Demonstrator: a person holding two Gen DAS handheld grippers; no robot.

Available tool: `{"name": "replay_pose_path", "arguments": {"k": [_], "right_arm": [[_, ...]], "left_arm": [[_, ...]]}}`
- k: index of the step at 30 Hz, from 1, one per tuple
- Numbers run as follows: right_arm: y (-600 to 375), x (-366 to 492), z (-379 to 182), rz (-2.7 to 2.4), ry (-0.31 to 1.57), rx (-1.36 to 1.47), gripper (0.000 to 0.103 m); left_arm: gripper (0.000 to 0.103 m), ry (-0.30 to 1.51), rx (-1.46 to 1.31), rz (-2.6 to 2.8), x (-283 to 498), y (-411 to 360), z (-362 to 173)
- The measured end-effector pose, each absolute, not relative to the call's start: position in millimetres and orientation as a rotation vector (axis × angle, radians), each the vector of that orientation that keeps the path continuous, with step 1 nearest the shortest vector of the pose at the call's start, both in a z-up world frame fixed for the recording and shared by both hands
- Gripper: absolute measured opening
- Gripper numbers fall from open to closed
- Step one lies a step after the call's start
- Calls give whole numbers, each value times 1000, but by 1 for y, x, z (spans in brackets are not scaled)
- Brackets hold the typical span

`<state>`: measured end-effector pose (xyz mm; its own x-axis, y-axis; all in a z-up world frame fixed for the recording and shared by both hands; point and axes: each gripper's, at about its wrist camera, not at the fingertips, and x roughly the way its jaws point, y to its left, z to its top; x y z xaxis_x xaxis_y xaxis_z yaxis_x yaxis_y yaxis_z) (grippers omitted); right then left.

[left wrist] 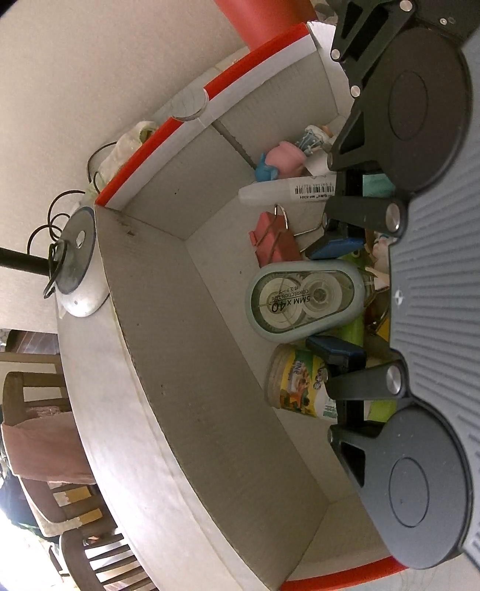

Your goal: Organize rigid objects

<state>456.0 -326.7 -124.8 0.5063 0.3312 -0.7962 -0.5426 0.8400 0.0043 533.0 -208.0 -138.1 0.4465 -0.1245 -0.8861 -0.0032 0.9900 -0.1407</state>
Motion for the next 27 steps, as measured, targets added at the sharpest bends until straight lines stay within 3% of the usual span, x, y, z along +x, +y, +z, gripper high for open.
{"name": "replay_pose_path", "arguments": {"k": [6,10,24,27], "right_arm": [[-330,454,-120,532,887,-228,40],[-333,450,-112,531,878,-199,44],[-350,424,-74,536,825,-71,55],[-354,414,-65,548,803,-39,61]], "left_arm": [[45,1085,-137,-72,522,-203,-132],[55,1055,-159,-74,516,-198,-124],[55,921,-160,-89,452,-177,-79],[56,887,-157,-95,434,-172,-69]]}}
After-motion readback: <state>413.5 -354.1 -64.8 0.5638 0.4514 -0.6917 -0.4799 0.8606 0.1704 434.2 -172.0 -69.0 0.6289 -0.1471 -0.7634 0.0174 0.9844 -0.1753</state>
